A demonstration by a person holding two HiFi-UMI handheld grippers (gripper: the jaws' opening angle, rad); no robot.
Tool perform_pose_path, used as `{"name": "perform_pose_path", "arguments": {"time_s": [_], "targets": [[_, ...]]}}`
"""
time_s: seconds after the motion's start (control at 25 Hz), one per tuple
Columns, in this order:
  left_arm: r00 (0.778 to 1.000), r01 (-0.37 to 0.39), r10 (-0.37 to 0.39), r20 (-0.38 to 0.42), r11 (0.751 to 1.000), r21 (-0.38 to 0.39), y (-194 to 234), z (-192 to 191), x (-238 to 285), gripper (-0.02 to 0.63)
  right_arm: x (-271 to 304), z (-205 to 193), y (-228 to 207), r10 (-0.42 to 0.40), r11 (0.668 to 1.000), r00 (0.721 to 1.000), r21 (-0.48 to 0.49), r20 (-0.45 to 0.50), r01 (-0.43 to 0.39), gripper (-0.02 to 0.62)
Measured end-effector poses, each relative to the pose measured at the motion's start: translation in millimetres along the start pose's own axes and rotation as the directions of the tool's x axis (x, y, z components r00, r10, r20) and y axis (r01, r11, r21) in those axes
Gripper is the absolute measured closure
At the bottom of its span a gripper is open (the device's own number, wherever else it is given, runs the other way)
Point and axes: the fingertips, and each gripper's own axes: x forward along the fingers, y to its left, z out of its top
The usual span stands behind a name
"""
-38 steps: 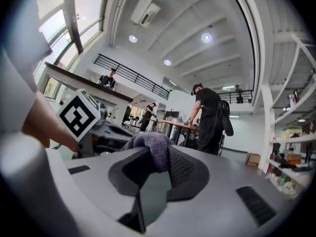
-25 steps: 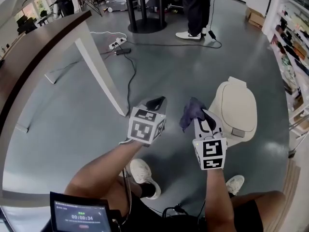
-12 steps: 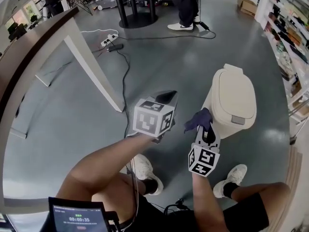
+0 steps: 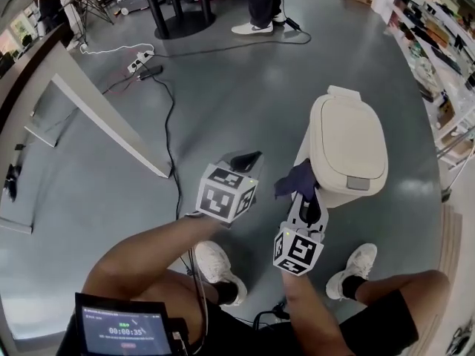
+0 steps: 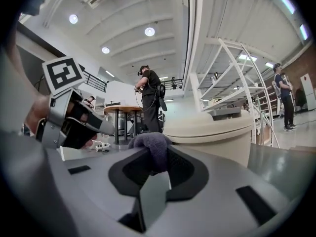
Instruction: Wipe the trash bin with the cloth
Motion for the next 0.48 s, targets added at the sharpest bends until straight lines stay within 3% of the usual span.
{"name": "perform_pose_path", "arguments": {"time_s": [0.48], "targets": [[0.989, 0.139, -0.135, -0.053, 0.987, 0.078, 1.5, -22.1, 42.6, 0.609, 22.5, -47.4, -3.6, -0.138, 0.99, 0.988, -0.023, -0.068, 0.137, 0.529]]}}
